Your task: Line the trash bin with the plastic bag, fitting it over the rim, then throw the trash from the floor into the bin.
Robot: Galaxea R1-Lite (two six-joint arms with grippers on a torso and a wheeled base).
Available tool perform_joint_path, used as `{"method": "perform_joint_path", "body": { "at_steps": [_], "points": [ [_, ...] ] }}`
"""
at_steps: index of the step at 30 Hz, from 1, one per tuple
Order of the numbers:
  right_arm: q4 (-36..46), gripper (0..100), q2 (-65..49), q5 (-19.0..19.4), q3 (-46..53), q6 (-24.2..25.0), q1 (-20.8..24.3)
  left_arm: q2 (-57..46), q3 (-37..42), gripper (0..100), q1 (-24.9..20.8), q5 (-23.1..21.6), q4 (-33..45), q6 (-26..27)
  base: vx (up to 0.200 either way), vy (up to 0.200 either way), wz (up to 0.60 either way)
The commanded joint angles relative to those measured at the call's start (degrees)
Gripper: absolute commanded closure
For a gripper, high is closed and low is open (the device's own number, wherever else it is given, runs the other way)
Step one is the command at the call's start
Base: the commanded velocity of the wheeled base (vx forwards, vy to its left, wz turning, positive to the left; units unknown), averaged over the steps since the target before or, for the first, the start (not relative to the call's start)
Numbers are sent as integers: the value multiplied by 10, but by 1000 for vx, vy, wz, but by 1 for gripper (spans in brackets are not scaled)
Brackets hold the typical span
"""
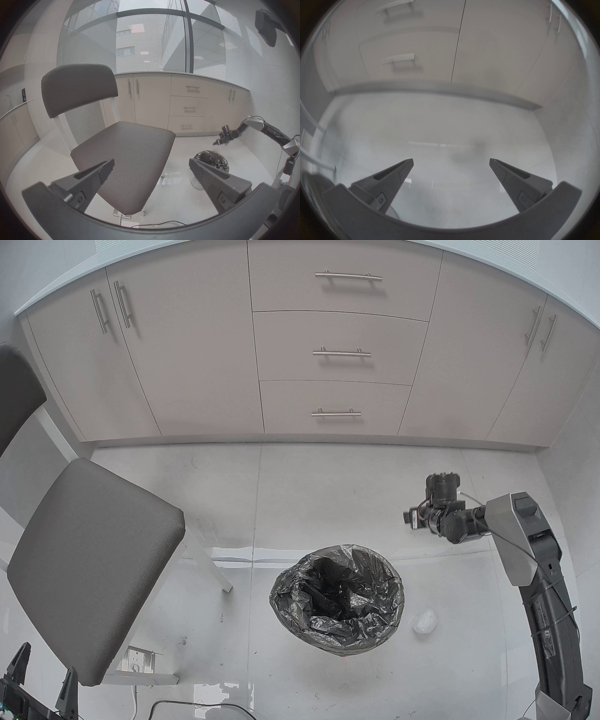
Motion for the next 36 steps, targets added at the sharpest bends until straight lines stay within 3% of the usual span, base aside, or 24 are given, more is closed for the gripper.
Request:
{"method": "perform_joint_path", "body": {
  "at_steps": [1, 5, 6, 10, 36],
  "points": [
    [73, 0, 118, -1, -12, -9, -4, -7, 6, 0, 0, 0, 0, 0, 0, 0, 0],
    [112, 0, 153, -4, -12, -9, 0, -7, 6, 0, 0, 0, 0, 0, 0, 0, 0],
    [164, 0, 183, -5, -12, -8, 2, -7, 6, 0, 0, 0, 0, 0, 0, 0, 0],
    [227, 0, 183, -4, -12, 0, 1, -7, 6, 0, 0, 0, 0, 0, 0, 0, 0],
    [287, 0, 183, -5, -12, 11, -2, -7, 6, 0, 0, 0, 0, 0, 0, 0, 0]
  ]
}}
